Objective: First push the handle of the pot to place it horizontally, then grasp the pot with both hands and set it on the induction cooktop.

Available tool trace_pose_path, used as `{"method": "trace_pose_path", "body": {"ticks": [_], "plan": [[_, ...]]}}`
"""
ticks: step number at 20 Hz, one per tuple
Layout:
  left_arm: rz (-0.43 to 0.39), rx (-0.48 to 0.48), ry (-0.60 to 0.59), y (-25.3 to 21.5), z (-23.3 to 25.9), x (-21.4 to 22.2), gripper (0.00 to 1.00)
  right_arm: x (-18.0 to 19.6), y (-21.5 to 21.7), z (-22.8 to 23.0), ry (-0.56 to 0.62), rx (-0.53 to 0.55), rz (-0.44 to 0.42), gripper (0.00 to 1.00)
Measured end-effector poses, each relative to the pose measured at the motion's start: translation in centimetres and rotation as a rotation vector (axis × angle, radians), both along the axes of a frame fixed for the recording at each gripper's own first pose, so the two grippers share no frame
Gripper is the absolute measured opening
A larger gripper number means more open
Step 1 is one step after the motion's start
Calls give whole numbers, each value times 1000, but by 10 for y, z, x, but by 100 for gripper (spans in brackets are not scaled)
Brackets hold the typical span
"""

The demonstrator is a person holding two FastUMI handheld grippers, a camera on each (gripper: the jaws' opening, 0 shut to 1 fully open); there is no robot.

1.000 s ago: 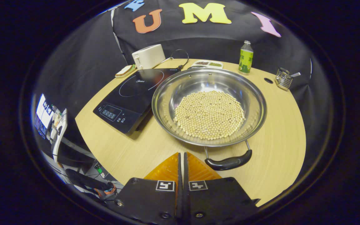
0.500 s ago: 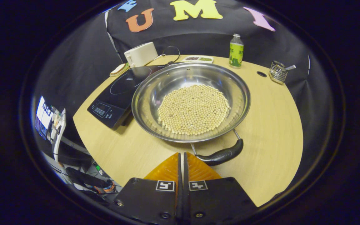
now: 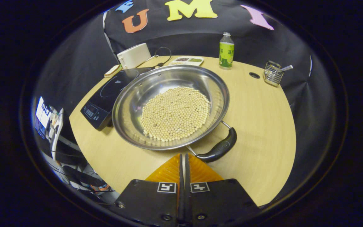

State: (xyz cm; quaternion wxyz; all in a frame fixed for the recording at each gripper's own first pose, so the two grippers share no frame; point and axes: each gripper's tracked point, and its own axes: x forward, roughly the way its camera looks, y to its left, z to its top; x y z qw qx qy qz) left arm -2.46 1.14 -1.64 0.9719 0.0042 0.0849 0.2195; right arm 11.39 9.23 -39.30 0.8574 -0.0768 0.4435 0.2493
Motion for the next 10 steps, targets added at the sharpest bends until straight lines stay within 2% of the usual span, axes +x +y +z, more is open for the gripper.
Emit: {"method": "trace_pose_path", "body": {"ticks": [10], "plan": [[116, -26, 17, -11, -6, -17, 96, 56, -40, 6, -8, -15, -15, 4]]}}
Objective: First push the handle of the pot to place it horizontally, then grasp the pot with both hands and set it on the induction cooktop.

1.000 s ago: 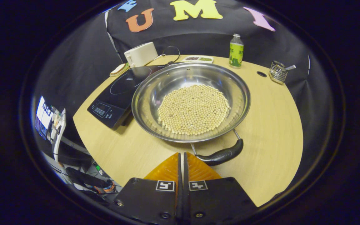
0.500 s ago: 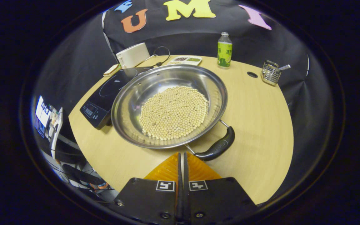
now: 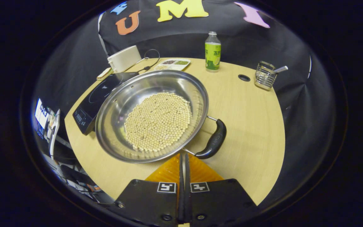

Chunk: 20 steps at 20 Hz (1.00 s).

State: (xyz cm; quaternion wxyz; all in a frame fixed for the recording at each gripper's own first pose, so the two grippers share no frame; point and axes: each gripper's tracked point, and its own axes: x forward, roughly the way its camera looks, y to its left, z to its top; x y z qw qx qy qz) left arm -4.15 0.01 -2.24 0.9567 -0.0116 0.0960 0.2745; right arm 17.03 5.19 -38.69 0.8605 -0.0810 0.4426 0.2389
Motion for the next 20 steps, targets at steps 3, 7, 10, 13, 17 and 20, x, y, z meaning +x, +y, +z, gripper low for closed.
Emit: {"method": "trace_pose_path", "body": {"ticks": [3, 7, 10, 13, 17, 20], "plan": [[31, 2, 11, 2, -3, -7, 96, 16, -6, 1, -12, -17, -5, 4], [42, 3, 17, 5, -6, -10, 96, 24, -10, 2, -33, -35, 4, 1], [36, 11, 15, 6, -6, -13, 96, 23, -10, 4, -40, -32, -10, 1], [6, 20, 12, 8, -4, -11, 96, 19, -14, 9, -73, -45, -34, 0], [-71, 35, 4, 12, -5, -1, 96, 9, -24, 29, -147, -69, -73, 4], [-160, 36, -7, 16, -7, 14, 97, -9, -33, 47, -188, -56, -125, 2]]}}
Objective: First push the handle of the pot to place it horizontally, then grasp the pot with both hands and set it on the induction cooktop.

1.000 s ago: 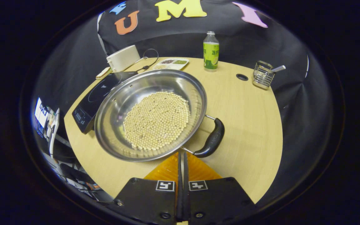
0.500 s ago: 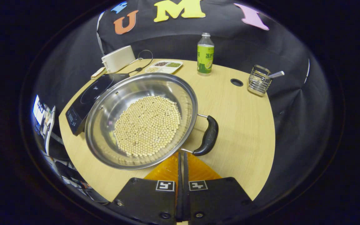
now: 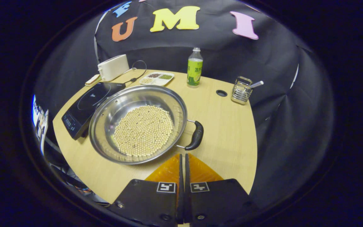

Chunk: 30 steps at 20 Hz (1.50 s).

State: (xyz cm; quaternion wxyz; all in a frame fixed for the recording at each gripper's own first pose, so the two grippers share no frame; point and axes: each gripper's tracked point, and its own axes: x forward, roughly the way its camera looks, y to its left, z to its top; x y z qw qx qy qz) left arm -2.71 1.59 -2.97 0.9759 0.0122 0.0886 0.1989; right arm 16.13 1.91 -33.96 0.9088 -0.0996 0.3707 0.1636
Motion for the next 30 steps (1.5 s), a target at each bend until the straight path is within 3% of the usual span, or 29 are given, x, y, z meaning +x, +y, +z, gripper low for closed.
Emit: {"method": "trace_pose_path", "body": {"ticks": [3, 5, 6, 7, 9, 10, 12, 16, 21, 30], "plan": [[-87, -7, -12, 6, -3, 14, 96, -29, -4, 20, -33, 41, -50, 7], [-147, -17, -24, 9, -8, 24, 96, -46, -10, 35, -72, 53, -102, 19], [-180, -21, -26, 10, -12, 28, 96, -56, -12, 43, -90, 58, -130, 34], [-207, -25, -26, 11, -17, 31, 96, -67, -14, 51, -107, 65, -155, 40], [-274, -52, -21, 12, -31, 40, 96, -89, -15, 64, -130, 71, -208, 65], [-298, -60, -9, 12, -38, 43, 96, -99, -16, 70, -144, 63, -233, 86], [-339, -76, 21, 14, -55, 48, 96, -114, -16, 77, -179, 47, -266, 100], [-401, -129, 72, 7, -90, 59, 97, -135, 1, 84, -203, 90, -260, 96], [-448, -172, 169, -7, -141, 87, 96, -115, 12, 71, -183, 82, -277, 100], [-460, -324, 430, -56, -255, 164, 96, -1, 24, 23, -78, 126, -241, 100]]}}
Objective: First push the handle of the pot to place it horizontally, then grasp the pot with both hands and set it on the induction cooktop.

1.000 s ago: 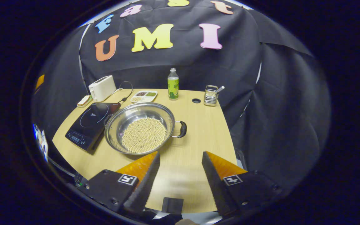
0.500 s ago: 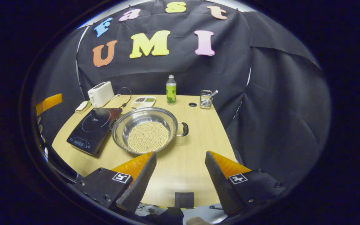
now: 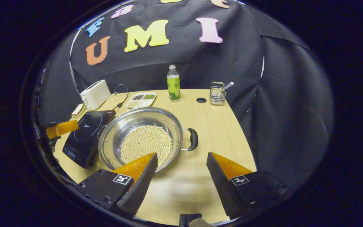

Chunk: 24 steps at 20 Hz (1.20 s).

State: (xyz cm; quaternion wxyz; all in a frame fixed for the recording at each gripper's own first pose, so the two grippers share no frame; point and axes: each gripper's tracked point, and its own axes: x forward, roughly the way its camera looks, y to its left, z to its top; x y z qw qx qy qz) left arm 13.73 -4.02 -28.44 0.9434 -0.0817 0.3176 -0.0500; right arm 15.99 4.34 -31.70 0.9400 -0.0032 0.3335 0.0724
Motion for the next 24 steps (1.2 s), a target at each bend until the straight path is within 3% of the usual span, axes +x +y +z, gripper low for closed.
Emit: {"method": "trace_pose_path", "body": {"ticks": [7, 13, 14, 15, 17, 19, 20, 21, 24], "plan": [[-46, -7, 174, -37, -67, 44, 96, 75, -3, -33, 88, -4, 45, 100], [-73, 26, 228, -51, -91, 69, 96, 100, 10, -70, 212, -5, 97, 96], [-76, 37, 237, -52, -94, 72, 84, 104, 12, -77, 230, -4, 98, 97], [-76, 43, 247, -53, -94, 72, 96, 104, 12, -82, 257, -8, 93, 97], [-82, 58, 259, -55, -97, 73, 95, 103, 12, -97, 313, -17, 89, 96], [-81, 80, 275, -52, -101, 74, 94, 99, 7, -107, 372, -22, 79, 89], [-82, 85, 281, -52, -103, 74, 92, 99, 7, -104, 379, -6, 64, 80], [-81, 94, 294, -48, -104, 74, 89, 100, 7, -105, 395, 11, 63, 82], [-83, 106, 320, -47, -106, 71, 76, 98, 8, -105, 437, 46, 62, 72]]}}
